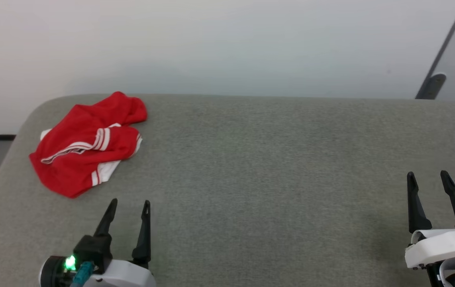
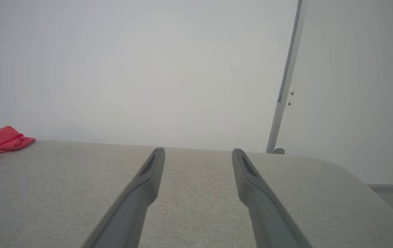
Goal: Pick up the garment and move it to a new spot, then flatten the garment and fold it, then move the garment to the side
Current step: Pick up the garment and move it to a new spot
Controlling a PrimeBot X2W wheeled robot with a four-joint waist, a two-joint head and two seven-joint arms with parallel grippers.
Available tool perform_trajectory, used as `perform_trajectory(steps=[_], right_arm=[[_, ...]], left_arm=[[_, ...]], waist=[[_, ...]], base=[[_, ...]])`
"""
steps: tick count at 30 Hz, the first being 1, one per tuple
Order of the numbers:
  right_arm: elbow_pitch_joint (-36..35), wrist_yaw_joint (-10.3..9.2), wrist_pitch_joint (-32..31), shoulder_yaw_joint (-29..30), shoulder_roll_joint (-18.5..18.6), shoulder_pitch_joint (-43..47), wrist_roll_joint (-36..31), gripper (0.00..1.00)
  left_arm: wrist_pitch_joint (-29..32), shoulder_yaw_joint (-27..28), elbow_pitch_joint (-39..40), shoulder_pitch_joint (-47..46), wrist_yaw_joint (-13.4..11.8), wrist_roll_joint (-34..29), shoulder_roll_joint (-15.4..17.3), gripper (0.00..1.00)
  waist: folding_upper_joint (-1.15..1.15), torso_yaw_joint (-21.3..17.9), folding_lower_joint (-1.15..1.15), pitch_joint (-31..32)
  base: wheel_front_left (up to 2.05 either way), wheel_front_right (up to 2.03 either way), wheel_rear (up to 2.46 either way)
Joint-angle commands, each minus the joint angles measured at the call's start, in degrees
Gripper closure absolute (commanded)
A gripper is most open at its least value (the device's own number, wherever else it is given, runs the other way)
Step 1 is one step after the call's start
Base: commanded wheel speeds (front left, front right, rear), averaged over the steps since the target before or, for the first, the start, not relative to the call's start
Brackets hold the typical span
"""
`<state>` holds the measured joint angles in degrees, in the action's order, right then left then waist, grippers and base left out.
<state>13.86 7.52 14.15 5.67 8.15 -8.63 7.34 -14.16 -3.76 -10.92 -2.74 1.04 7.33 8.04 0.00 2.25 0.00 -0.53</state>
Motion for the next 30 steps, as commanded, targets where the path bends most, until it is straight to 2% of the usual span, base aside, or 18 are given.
perform_trajectory(steps=[1,8,18,20,23,30], right_arm=[[-0.30,-0.05,0.48,-0.17,0.17,0.57,-1.10,0.00],[-0.51,-0.07,1.17,-2.71,0.63,0.35,-3.54,0.00],[-0.08,-0.07,1.02,-8.89,0.83,-0.08,-1.63,0.00],[0.05,-0.07,1.02,-9.57,0.69,-0.25,-1.49,0.00],[0.36,-0.07,1.02,-10.74,0.39,-0.33,-1.12,0.00],[2.53,-0.07,1.02,-18.38,1.07,-5.30,-0.06,0.00]], left_arm=[[-0.47,0.35,-0.10,-0.43,0.19,-1.27,-0.06,0.00],[-1.16,1.91,-0.27,-0.19,-0.03,-4.17,-1.32,0.00],[-1.00,5.11,-1.72,1.63,0.43,-2.68,-3.13,0.00],[-1.00,5.61,-1.65,1.94,0.32,-2.52,-3.28,0.00],[-1.00,6.52,-1.80,2.37,0.88,-2.30,-3.65,0.00],[-1.00,11.08,2.60,5.39,-0.47,0.31,-4.86,0.00]], waist=[[0.00,1.68,0.00,-0.03],[0.00,8.77,0.00,-0.26],[0.00,21.44,0.00,0.60],[0.00,22.54,0.00,0.74],[0.00,26.33,0.00,1.24],[0.00,28.27,0.00,-1.37]], base=[[0.00,0.00,0.00],[0.00,0.00,0.00],[0.00,0.00,0.00],[0.00,0.00,0.00],[0.00,0.00,0.00],[0.00,0.00,0.00]])
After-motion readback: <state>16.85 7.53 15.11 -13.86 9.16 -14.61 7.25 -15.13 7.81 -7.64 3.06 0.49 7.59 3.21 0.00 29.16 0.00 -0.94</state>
